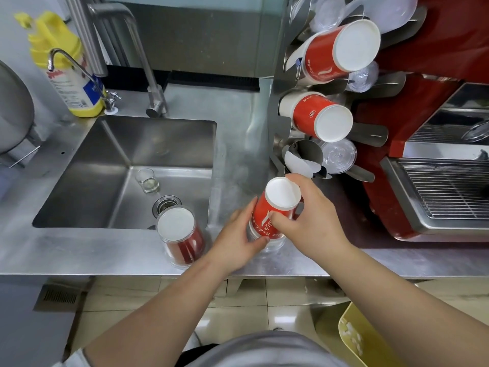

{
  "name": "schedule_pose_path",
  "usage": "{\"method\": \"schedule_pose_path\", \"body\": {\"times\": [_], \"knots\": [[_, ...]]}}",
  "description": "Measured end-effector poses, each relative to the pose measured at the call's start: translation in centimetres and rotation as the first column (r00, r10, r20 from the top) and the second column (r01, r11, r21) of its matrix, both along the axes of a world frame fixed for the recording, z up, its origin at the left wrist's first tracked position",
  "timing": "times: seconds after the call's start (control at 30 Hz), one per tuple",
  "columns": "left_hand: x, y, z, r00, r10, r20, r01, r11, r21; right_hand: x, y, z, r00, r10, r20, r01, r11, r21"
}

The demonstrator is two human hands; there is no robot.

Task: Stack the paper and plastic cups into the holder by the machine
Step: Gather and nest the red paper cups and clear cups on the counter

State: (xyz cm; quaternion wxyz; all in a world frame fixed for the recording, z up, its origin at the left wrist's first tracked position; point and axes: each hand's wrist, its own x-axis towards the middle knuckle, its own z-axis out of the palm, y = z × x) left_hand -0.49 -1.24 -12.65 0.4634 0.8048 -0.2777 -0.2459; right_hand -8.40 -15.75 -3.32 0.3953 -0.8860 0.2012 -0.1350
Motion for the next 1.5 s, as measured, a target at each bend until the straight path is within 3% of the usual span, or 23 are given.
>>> {"method": "schedule_pose_path", "body": {"times": [0.5,0.93,1.3,1.5], "knots": [[-0.3,0.1,1.5,1.000,0.003,-0.001,-0.003,0.998,-0.055,-0.3,0.1,2.0,0.999,0.000,0.042,0.000,1.000,-0.012],[-1.1,0.2,8.1,0.984,0.123,0.131,-0.087,0.965,-0.248,-2.4,0.0,9.5,0.956,0.059,0.287,-0.047,0.998,-0.051],[-3.7,-4.2,12.5,0.965,0.013,0.261,0.067,0.953,-0.294,-7.8,-4.0,13.8,0.900,0.014,0.436,0.053,0.989,-0.141],[-6.3,-8.4,12.2,0.957,-0.100,0.273,0.171,0.952,-0.253,-11.5,-7.6,13.0,0.913,-0.080,0.401,0.132,0.986,-0.103]]}}
